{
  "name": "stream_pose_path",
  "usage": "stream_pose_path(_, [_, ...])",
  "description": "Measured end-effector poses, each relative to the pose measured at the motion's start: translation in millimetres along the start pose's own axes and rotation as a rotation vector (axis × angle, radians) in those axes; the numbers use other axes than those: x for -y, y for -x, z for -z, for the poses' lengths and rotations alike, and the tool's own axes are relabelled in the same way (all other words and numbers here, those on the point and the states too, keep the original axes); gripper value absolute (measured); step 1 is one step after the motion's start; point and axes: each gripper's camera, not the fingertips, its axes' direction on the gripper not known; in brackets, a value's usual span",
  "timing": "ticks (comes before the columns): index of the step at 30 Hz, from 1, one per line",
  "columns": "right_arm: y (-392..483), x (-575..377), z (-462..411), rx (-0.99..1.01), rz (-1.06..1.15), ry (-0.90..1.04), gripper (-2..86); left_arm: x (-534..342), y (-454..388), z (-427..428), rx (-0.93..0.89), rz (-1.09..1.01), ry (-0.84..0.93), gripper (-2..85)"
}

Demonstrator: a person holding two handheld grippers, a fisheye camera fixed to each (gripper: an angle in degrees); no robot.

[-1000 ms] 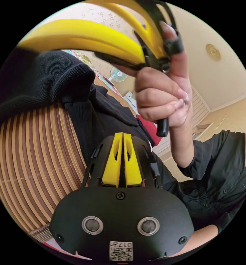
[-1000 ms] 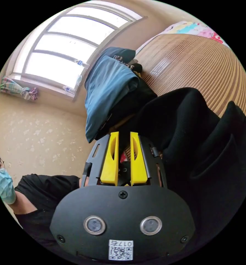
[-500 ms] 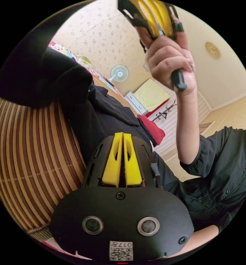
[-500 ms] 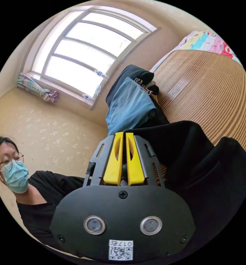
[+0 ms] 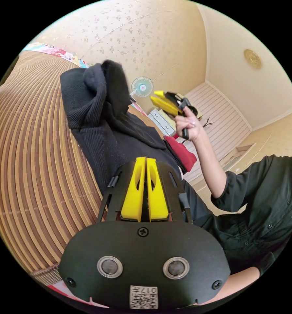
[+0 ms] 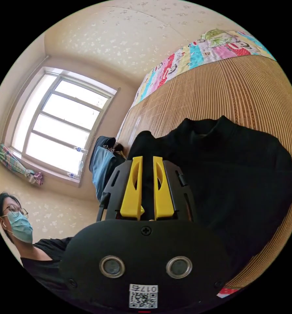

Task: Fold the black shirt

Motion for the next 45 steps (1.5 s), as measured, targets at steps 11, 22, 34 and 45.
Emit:
stream_pose_path(11, [30,-49,-178,0.166,-0.021,0.04,12.1,0,2,-4,0.005,0.009,0.005,-1.0])
stream_pose_path(22, [198,-45,-333,-0.361,0.337,-0.075,15.4,0,4,-6,0.004,0.011,0.005,-1.0])
stream_pose_path(34, [247,-72,-414,-0.466,0.51,0.021,4.1,1,4,-4,-0.003,0.01,0.002,-1.0])
stream_pose_path(45, [290,-297,-338,-0.946,1.452,0.161,3.2,2,2,0,-0.006,0.007,0.0,-1.0])
